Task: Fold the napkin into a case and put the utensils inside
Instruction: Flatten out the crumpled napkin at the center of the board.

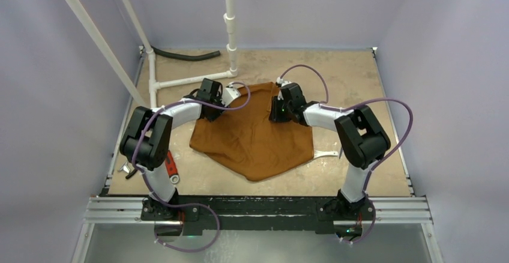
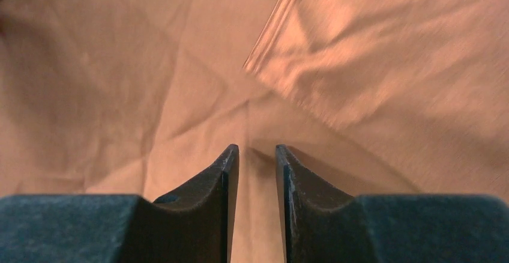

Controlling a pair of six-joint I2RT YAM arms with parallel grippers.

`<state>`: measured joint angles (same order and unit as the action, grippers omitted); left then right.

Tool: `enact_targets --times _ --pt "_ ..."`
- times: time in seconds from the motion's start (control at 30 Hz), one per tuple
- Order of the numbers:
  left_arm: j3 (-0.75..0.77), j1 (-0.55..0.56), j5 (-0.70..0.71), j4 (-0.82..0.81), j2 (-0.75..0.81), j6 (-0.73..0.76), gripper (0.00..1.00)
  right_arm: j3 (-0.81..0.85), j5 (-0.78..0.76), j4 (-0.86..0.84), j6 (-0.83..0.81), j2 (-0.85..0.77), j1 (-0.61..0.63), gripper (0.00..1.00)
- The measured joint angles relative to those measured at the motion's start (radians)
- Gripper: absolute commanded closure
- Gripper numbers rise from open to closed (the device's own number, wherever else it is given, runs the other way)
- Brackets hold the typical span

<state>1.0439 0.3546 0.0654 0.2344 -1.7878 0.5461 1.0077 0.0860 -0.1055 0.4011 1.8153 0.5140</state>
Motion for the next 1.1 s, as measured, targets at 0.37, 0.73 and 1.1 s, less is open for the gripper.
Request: enact_targets --times 0.37,0.73,1.1 --pt "-0.027 -0.024 0.161 -0.196 -0.043 0.008 0.58 0.22 -0.018 -0.01 0.004 0.176 -0.112 0.52" --pt "0.143 -0.092 0.069 -0.008 0.009 -0.029 0.25 0.118 -0.088 0.037 -0.023 -0.058 -0.03 0.19" --pt "-0.048 0.07 -0.253 0.414 0.448 0.157 0.27 -0.235 -0.233 0.302 0.099 -0.645 0.0 0.15"
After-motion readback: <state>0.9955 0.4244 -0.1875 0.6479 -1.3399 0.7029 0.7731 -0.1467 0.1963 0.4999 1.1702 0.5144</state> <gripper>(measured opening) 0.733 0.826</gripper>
